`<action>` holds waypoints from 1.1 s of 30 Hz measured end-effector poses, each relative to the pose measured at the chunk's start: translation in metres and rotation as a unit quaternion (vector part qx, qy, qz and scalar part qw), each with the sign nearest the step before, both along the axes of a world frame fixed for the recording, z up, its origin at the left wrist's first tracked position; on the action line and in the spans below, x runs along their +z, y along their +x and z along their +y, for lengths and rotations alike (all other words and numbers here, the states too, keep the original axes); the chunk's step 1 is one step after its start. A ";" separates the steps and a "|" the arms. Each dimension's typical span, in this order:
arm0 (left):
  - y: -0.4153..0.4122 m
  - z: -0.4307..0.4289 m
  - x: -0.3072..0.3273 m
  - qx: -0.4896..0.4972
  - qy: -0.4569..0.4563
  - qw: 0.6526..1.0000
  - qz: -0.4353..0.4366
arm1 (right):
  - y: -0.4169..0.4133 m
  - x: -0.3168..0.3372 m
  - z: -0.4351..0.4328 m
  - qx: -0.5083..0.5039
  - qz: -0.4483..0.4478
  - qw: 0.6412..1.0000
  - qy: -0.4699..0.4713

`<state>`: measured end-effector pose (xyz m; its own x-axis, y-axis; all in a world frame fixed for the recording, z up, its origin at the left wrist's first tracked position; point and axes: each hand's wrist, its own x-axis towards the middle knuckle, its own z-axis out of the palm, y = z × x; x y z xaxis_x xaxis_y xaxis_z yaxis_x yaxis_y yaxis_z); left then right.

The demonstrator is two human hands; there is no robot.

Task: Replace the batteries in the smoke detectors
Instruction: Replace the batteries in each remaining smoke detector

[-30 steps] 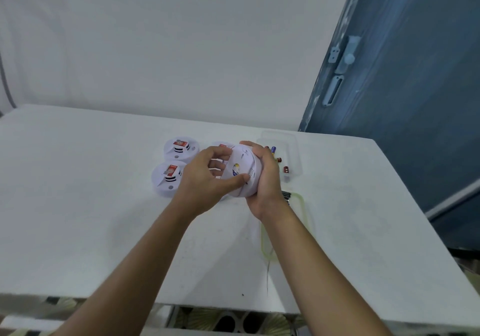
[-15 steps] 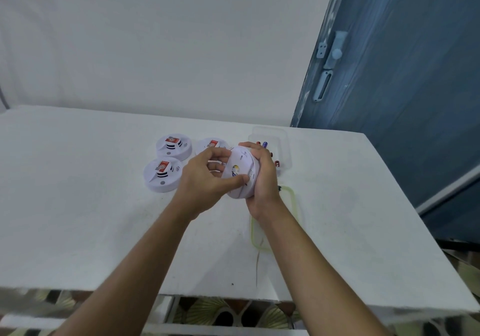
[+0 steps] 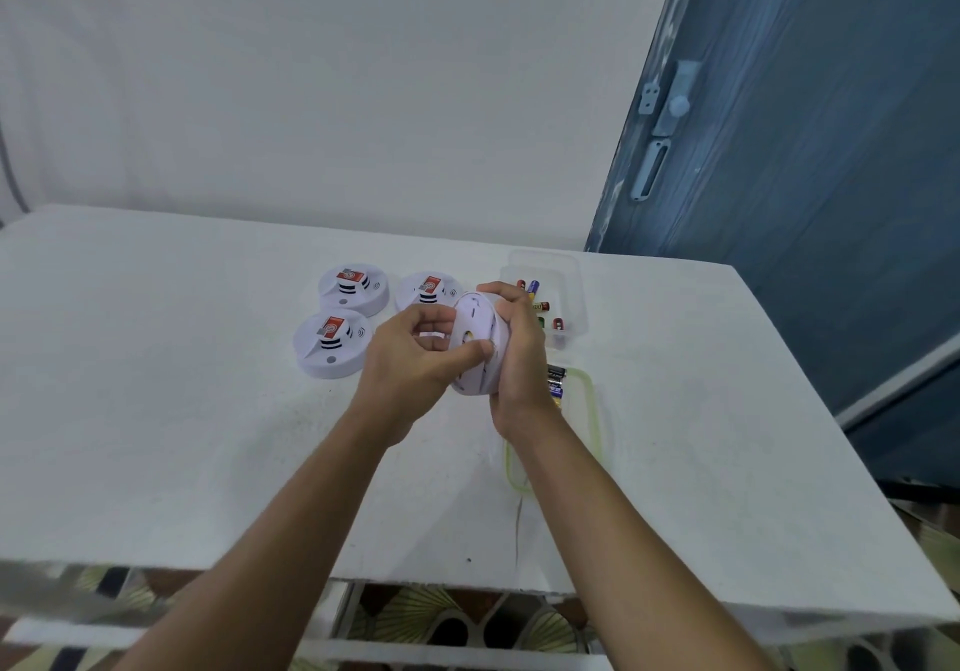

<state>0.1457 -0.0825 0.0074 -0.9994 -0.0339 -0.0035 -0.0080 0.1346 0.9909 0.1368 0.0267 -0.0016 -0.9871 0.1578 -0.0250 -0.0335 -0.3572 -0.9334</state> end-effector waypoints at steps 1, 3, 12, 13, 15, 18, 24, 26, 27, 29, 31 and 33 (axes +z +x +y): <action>0.000 0.000 0.000 0.000 0.002 1.000 -0.001 | 0.000 0.001 0.000 0.001 0.000 1.000 0.006; -0.001 -0.001 -0.001 0.001 0.006 1.000 -0.006 | 0.000 0.001 0.000 0.008 0.004 1.000 0.012; -0.002 -0.023 -0.001 -0.064 0.265 0.957 -0.099 | -0.006 -0.008 0.005 -0.017 -0.018 0.999 -0.028; -0.002 -0.029 -0.003 -0.067 0.298 0.946 -0.107 | -0.007 -0.010 0.008 -0.022 -0.025 0.999 -0.040; -0.002 -0.042 -0.005 -0.083 0.359 0.922 -0.118 | -0.007 -0.011 0.014 -0.027 -0.038 0.997 -0.061; 0.002 -0.056 -0.013 -0.073 0.389 0.906 -0.149 | -0.006 -0.012 0.021 -0.025 -0.050 0.995 -0.087; 0.006 -0.078 -0.048 -0.007 0.010 0.991 -0.136 | -0.006 -0.014 0.023 -0.002 -0.077 0.990 -0.116; 0.006 -0.085 -0.053 0.001 -0.143 0.983 -0.117 | -0.007 -0.015 0.021 0.011 -0.079 0.989 -0.125; 0.006 -0.088 -0.054 0.001 -0.205 0.972 -0.110 | -0.007 -0.015 0.020 0.018 -0.079 0.988 -0.130; 0.007 -0.092 -0.053 0.004 -0.302 0.949 -0.090 | -0.009 -0.017 0.017 0.030 -0.081 0.986 -0.141; 0.007 -0.095 -0.054 0.006 -0.360 0.931 -0.055 | -0.010 -0.017 0.014 0.038 -0.085 0.983 -0.157; 0.005 -0.100 -0.058 -0.006 -0.392 0.919 -0.032 | -0.009 -0.018 0.011 0.044 -0.097 0.978 -0.181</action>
<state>0.1506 -0.1824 -0.0510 -0.9983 -0.0401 -0.0418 -0.0570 0.8076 0.5870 0.1274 0.0379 -0.0193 -0.9678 0.0181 -0.2511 0.1774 -0.6591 -0.7308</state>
